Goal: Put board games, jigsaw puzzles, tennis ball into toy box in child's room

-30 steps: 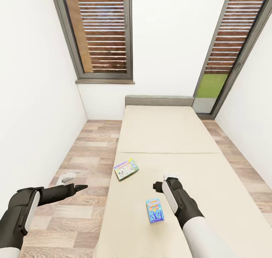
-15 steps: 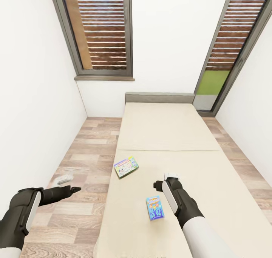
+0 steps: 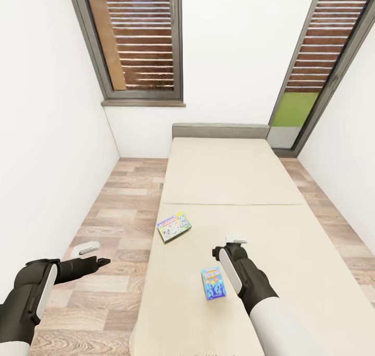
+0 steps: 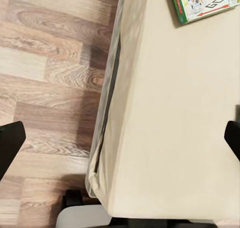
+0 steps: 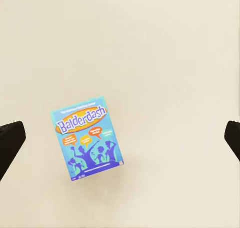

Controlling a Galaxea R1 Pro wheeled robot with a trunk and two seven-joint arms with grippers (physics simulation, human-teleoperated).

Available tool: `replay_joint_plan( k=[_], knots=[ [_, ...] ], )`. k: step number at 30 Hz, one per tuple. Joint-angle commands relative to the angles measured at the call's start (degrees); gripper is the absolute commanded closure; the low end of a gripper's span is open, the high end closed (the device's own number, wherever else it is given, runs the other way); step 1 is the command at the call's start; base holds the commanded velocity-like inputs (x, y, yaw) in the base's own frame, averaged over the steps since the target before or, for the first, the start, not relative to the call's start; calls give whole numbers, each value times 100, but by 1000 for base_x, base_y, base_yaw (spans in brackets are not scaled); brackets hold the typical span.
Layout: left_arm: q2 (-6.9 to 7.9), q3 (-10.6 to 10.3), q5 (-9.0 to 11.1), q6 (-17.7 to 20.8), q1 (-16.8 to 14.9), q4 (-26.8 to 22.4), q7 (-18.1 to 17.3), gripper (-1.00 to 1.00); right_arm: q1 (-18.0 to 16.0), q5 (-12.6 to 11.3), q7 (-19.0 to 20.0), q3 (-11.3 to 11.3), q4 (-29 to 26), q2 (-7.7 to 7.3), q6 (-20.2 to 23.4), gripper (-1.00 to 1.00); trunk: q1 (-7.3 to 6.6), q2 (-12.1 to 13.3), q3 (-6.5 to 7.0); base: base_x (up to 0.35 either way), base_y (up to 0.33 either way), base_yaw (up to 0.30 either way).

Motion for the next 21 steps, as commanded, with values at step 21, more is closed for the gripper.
replay_joint_plan(
  k=[21],
  knots=[
    [-3, 7, -9, 34, -5, -11, -19, -100, -8, -68, -54, 28, -26, 0, -13, -100, 3, -11, -210, 0, 0, 0]
  ],
)
